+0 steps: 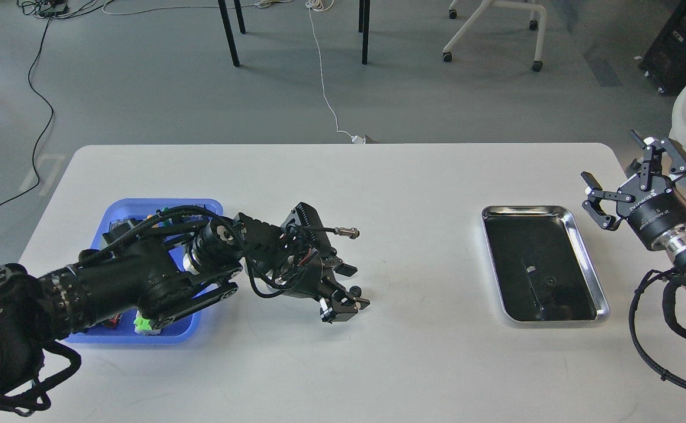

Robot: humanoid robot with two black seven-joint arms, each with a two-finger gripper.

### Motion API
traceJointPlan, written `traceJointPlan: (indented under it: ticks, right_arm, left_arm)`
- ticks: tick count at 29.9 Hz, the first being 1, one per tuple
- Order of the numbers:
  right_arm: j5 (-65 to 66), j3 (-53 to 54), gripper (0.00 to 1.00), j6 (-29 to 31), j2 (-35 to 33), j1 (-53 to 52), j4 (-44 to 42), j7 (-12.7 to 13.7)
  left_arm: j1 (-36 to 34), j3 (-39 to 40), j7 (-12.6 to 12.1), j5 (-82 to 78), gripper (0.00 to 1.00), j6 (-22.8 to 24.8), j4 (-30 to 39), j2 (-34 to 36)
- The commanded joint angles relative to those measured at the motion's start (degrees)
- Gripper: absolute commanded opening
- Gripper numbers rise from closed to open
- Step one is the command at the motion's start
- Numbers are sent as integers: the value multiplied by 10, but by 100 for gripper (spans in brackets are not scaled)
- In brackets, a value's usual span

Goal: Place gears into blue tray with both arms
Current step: 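Reach the left gripper to the black gear on the table and grasp it, then carry the black gear into the blue tray and release it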

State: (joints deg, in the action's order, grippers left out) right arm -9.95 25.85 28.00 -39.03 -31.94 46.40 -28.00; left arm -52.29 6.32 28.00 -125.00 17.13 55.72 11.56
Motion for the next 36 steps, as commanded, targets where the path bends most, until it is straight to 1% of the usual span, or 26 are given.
traceJointPlan:
  ticks: [1,7,10,22,23,24,26,27,29,32,36]
  right_arm:
    - [-1,0,98,0,-1,0,0,0]
    - [0,1,98,0,-1,0,0,0]
    - [-1,0,98,0,-1,0,0,0]
    - [-1,0,98,0,-2,2,0,0]
    - [-1,0,98,0,-2,3,0,0]
    - [-1,0,98,0,-1,3,0,0]
    - [-1,0,98,0,-2,4,0,0]
    - [0,0,98,0,-2,4,0,0]
    - [-1,0,98,0,-2,5,0,0]
    - [0,1,98,0,-1,7,0,0]
    - [-1,0,98,0,-1,7,0,0]
  left_arm:
    - [1,-1,0,0,64,0,-2,-1]
    - [1,-2,0,0,63,0,-4,-2]
    - [1,-4,0,0,58,0,-4,-2]
    - [3,-4,0,0,57,0,-16,-9]
    - [3,-4,0,0,56,0,-16,-8]
    - [4,-5,0,0,51,0,-16,-8]
    - [5,-5,0,0,35,0,-16,-7]
    - [5,-5,0,0,29,0,-16,-7]
    - [5,-5,0,0,24,0,-16,-7]
    - [4,-5,0,0,15,0,-16,-7]
    - [4,-5,0,0,11,0,-16,-7]
